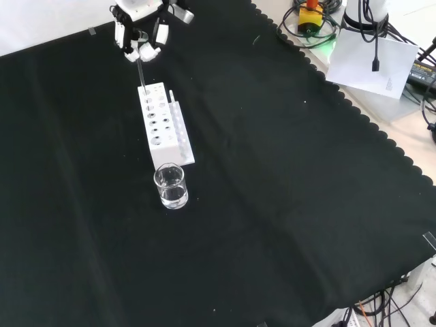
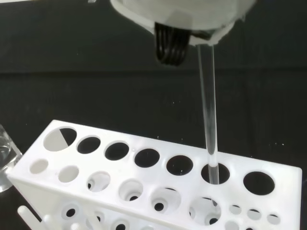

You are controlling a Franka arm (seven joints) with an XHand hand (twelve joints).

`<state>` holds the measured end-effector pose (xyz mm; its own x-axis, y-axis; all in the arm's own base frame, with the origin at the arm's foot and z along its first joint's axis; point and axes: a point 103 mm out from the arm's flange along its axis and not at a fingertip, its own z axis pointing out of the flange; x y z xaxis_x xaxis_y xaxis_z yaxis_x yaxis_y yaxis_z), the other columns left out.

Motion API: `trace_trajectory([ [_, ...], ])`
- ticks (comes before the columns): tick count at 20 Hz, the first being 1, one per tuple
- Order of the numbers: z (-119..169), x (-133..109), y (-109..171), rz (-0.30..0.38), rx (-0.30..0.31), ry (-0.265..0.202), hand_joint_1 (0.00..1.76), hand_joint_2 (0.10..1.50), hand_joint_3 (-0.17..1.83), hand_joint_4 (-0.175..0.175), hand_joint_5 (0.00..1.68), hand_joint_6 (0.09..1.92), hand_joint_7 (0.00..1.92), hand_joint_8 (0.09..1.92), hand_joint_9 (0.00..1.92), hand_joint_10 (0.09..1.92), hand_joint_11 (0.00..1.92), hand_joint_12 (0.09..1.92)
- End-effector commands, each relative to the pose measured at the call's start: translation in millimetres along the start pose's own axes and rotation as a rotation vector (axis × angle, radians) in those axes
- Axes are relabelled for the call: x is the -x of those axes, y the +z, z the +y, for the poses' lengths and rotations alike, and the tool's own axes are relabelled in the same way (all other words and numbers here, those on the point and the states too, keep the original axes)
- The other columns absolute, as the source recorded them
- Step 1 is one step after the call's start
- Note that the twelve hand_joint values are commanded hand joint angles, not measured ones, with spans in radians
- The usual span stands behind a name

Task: Put the glass rod back on the white test tube rack.

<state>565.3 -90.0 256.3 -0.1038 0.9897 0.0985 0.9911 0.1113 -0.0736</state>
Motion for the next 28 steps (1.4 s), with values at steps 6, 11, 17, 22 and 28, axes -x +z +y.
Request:
trace_trajectory([
  [6, 2.4, 7.4, 7.4, 0.003, -0.035, 0.025, 1.31, 0.65, 0.81, -0.175, 1.14, 0.71, 1.15, 1.24, 1.69, 0.95, 1.65, 0.99],
  [11, -1.2, 4.4, 4.1, -0.027, -0.039, 0.01, 1.3, 0.69, 0.7, -0.171, 1.06, 0.87, 1.24, 0.94, 1.79, 0.91, 1.86, 0.98],
  [17, -4.0, 0.6, -1.1, -0.048, -0.039, 0.003, 1.38, 0.51, 0.82, -0.175, 0.75, 0.94, 1.08, 0.8, 1.8, 0.96, 1.92, 1.09],
  [22, -6.5, 3.4, -1.8, -0.048, -0.041, 0.015, 1.39, 0.46, 0.88, -0.175, 0.69, 0.95, 1.01, 0.81, 1.79, 0.96, 1.92, 1.11],
  [28, -9.8, 7.6, -4.2, -0.047, -0.033, 0.023, 1.39, 0.45, 0.88, -0.175, 0.69, 0.95, 1.01, 0.8, 1.79, 0.96, 1.92, 1.13],
])
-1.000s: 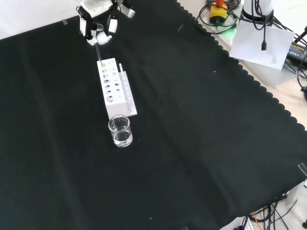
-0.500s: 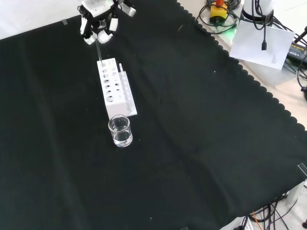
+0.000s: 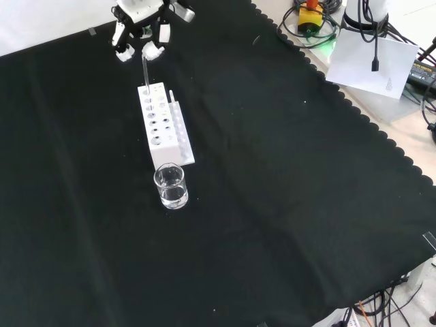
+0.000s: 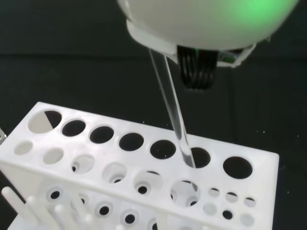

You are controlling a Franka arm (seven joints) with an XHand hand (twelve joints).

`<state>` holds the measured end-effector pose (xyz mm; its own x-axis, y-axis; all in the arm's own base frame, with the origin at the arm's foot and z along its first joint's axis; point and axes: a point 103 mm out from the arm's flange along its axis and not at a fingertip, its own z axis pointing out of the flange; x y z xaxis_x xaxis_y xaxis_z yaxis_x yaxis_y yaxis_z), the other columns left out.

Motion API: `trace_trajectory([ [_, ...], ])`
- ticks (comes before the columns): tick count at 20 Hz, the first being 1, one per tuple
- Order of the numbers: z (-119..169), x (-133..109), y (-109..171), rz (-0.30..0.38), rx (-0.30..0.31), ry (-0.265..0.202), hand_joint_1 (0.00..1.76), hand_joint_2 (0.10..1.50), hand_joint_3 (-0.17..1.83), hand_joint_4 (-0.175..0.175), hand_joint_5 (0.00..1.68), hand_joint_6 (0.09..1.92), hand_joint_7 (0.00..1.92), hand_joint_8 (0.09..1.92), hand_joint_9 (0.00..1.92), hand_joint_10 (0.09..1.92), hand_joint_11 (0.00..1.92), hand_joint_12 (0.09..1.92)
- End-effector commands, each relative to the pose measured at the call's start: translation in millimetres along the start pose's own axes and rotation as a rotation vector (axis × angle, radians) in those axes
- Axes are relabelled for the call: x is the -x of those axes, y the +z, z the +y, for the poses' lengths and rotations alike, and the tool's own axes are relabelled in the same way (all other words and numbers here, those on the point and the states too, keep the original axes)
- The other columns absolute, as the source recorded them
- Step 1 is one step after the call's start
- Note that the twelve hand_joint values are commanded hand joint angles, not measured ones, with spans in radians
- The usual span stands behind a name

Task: Put the glass rod back on the white test tube rack.

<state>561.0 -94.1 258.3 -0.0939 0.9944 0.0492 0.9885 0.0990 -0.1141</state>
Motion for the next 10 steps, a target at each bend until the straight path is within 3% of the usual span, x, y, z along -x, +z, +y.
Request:
trace_trajectory([
  [1, -2.1, 3.3, -1.6, -0.005, 0.001, 0.012, 1.4, 0.45, 0.88, -0.175, 0.69, 0.95, 1.01, 0.8, 1.79, 0.96, 1.92, 1.13],
  [10, -6.2, 0.8, -10.6, -0.025, 0.016, 0.015, 1.41, 0.45, 0.88, -0.175, 0.7, 0.94, 1.0, 0.8, 1.78, 0.97, 1.92, 1.14],
])
